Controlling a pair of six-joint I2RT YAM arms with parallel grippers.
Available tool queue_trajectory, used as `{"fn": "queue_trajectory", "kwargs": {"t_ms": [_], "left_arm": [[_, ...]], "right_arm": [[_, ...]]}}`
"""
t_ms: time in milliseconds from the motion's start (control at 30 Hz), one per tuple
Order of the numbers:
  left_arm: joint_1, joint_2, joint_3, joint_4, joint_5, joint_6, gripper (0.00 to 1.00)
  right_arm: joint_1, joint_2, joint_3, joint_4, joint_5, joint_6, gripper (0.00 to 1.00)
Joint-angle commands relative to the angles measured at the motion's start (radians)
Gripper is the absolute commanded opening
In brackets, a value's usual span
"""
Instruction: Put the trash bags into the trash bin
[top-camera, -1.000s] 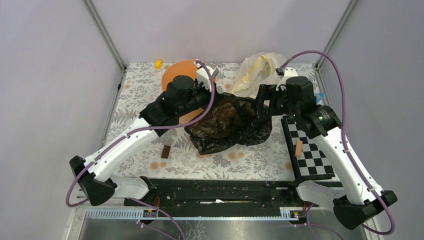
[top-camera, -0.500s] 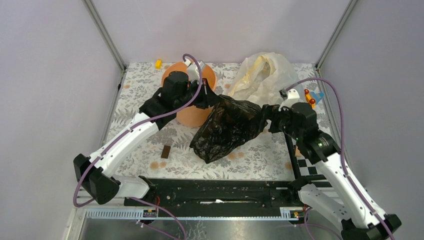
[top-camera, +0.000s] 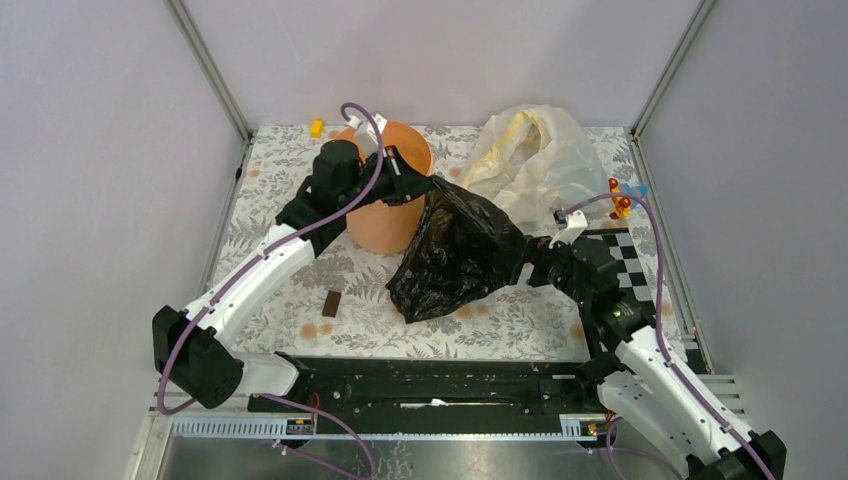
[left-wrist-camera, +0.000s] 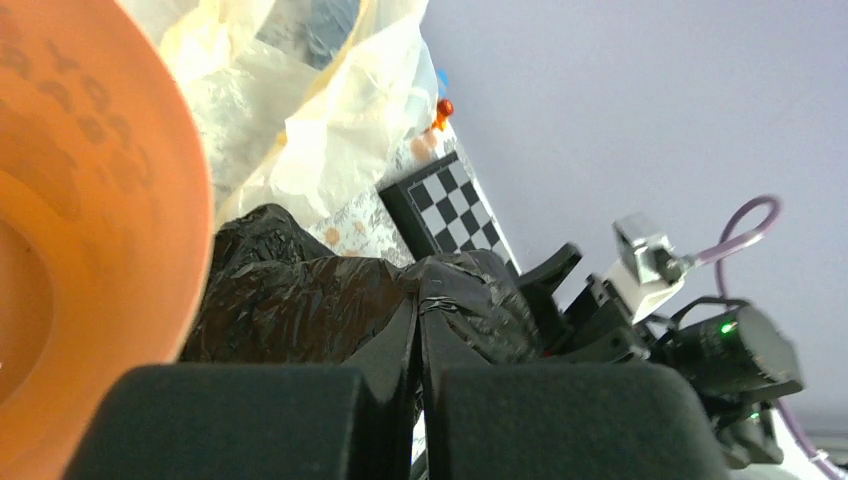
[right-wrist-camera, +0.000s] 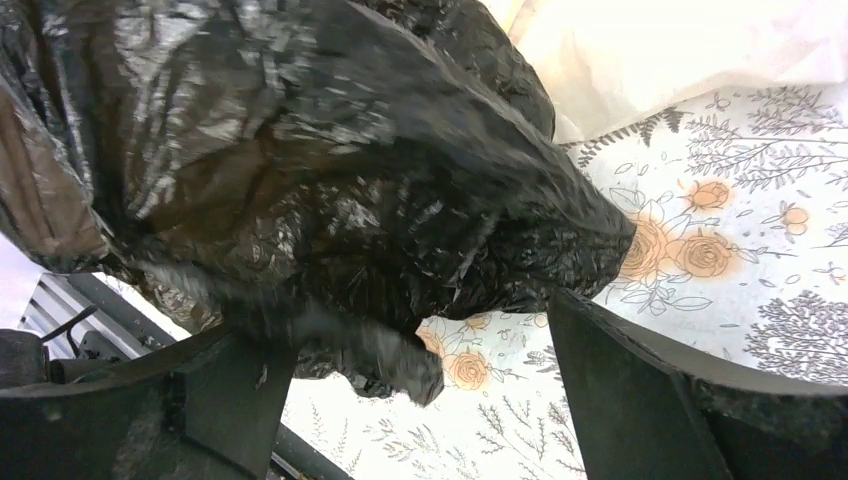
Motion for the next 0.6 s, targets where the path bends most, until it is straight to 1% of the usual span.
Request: {"fn": "queue_trajectory", "kwargs": {"t_ms": [0,33,67,100,133,167,200,267,333,367,433,533,567], "left_arm": [[0.052,-0.033,-0.034,0.16,0.082,-0.082,0.0],[0.057,-0.03,-0.041,0.173,0.098,-0.084,0.0],[0.061,-0.03,-0.046,0.18,0.111,-0.083,0.0],[0.068,-0.033,-0.053,0.178,0.114,-0.078,0.0],[0.074,-0.04,-0.061,0.175,0.112,-0.076,0.0],[0.083,-0.047,-0.073,0.179,0.112,-0.075,0.0],[0.092,-0.056,-0.085,0.183,0.113,-0.075,0.0],[0.103,-0.067,-0.096,0.178,0.114,-0.068,0.0],[0.104,-0.069,-0.087,0.162,0.113,-0.051,0.0],[0.105,-0.067,-0.079,0.151,0.113,-0.044,0.0],[0.104,-0.055,-0.064,0.142,0.125,-0.041,0.0],[0.094,-0.033,-0.059,0.157,0.143,-0.057,0.0],[0.083,-0.026,-0.058,0.166,0.145,-0.06,0.0]], "right_arm": [[0.003,0.03,-0.036,0.226,-0.024,0.056,0.93],[0.002,0.049,-0.034,0.229,-0.01,0.054,0.84],[0.002,0.067,-0.018,0.213,0.022,0.046,0.68],[0.003,0.082,0.0,0.185,0.065,0.046,0.5],[0.004,0.092,0.022,0.154,0.105,0.044,0.34],[0.003,0.094,0.038,0.136,0.124,0.036,0.2],[0.003,0.091,0.054,0.123,0.134,0.03,0.11],[0.003,0.072,0.086,0.074,0.177,0.02,0.04],[0.002,0.066,0.139,-0.029,0.342,0.023,0.0],[0.002,0.077,0.181,-0.104,0.464,0.046,0.0],[0.003,0.099,0.249,-0.221,0.607,0.058,0.0],[0.003,0.099,0.296,-0.312,0.721,0.081,0.0],[0.002,0.089,0.296,-0.325,0.738,0.088,0.06]]}}
